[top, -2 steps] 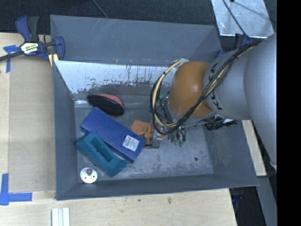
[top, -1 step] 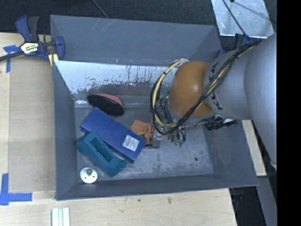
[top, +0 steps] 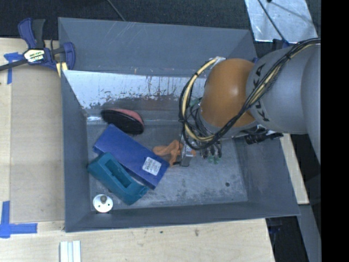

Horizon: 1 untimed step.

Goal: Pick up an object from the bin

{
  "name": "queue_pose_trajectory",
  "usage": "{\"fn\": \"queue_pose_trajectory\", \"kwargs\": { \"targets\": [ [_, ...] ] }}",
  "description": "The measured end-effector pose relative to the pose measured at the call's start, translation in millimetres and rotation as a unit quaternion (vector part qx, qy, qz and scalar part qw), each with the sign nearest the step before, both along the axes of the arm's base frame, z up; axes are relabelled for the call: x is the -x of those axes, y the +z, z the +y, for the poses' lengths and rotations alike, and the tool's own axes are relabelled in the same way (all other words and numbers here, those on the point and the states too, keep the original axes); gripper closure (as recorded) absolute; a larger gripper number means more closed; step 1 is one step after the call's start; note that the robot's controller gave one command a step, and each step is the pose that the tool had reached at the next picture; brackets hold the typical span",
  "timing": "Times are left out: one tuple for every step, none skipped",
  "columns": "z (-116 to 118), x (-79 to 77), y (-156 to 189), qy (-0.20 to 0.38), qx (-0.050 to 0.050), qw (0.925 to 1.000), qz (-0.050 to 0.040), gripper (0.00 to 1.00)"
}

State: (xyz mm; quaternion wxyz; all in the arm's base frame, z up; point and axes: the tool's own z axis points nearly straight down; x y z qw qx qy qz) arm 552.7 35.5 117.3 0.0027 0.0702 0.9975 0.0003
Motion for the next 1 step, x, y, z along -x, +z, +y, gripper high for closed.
{"fn": "queue_pose_trajectory", "kwargs": {
  "targets": [
    [-23.5,-25.8,81.2,-0.014,0.000,0.9999,0.0012,1.00]
  ]
}}
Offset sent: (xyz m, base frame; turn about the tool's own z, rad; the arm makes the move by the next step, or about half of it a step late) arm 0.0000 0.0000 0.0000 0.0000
